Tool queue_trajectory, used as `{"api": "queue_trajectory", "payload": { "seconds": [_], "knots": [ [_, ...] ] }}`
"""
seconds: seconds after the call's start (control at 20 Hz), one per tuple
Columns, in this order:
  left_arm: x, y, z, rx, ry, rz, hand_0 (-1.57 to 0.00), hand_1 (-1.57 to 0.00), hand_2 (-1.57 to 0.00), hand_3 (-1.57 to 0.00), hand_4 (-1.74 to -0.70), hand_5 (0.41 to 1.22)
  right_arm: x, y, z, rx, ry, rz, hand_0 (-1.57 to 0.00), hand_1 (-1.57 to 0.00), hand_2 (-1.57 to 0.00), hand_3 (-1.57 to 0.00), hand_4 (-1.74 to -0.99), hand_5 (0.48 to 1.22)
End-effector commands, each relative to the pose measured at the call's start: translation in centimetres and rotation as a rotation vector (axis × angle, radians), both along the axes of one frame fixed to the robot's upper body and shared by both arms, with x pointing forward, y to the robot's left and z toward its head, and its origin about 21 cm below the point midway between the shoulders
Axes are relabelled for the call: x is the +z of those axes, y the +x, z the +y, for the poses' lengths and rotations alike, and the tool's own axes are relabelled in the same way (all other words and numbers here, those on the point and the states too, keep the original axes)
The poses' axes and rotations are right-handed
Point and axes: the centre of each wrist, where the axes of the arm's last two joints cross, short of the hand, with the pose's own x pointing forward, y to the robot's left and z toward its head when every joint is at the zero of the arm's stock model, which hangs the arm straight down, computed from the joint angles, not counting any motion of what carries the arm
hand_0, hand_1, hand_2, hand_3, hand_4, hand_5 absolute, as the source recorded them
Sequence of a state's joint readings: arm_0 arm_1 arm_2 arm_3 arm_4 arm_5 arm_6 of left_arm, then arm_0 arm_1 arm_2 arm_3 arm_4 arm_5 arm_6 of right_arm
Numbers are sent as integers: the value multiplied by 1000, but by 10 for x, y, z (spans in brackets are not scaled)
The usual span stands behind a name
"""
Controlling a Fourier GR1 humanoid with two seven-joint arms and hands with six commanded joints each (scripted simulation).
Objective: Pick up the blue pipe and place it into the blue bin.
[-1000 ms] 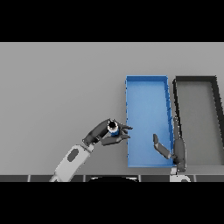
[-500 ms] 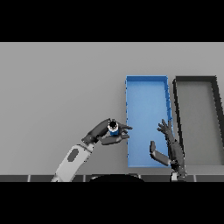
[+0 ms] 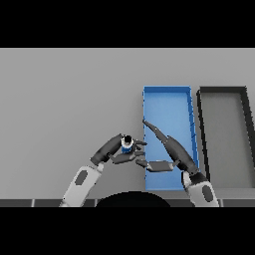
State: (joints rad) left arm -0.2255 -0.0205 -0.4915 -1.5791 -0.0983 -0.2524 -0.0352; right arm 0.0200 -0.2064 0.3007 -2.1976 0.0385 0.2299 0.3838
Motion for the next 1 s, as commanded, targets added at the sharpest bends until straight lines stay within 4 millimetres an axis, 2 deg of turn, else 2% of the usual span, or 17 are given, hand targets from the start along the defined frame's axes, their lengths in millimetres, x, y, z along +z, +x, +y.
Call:
{"api": "queue_trajectory", "payload": {
  "seconds": [0.0,0.2,0.4,0.55,0.7,0.75,0.8,0.95],
  "knots": [
    [0,3,2,8,-3,4,-1571,-1571,-1571,-1571,-1467,1221,6,2,5,38,-13,0,1,-1,-42,1,-1302,559],
    [1,5,5,-13,-21,-3,-1571,-1571,-1571,-1571,-1464,1221,17,18,32,149,-37,14,1,0,-46,1,-1268,555],
    [-1,3,5,-36,-30,35,-1571,-1571,-1571,-1571,-1469,1221,33,30,51,209,-79,-17,-7,-16,-66,1,-1223,540],
    [-2,2,4,-21,-7,36,-1571,-1571,-1571,-1571,-1469,1221,46,38,55,242,-93,-48,-23,-32,-83,1,-1186,521],
    [-3,3,5,-12,13,30,-1571,-1571,-1571,-1571,-1465,1221,49,45,67,268,-130,-32,-69,-108,-166,-44,-1204,497],
    [-4,3,9,-6,17,32,-1571,-1571,-1571,-1571,-1462,1221,48,46,71,282,-141,-25,-168,-218,-261,-128,-1233,487],
    [0,6,5,-9,-4,28,-1571,-1571,-1571,-1571,-1517,1221,49,48,70,290,-143,-33,-323,-362,-377,-242,-1278,485],
    [-2,2,5,-3,29,47,-1571,-1571,-1571,-1571,-1622,1221,48,51,79,313,-134,-30,-876,-877,-910,-762,-1467,518]
  ]
}}
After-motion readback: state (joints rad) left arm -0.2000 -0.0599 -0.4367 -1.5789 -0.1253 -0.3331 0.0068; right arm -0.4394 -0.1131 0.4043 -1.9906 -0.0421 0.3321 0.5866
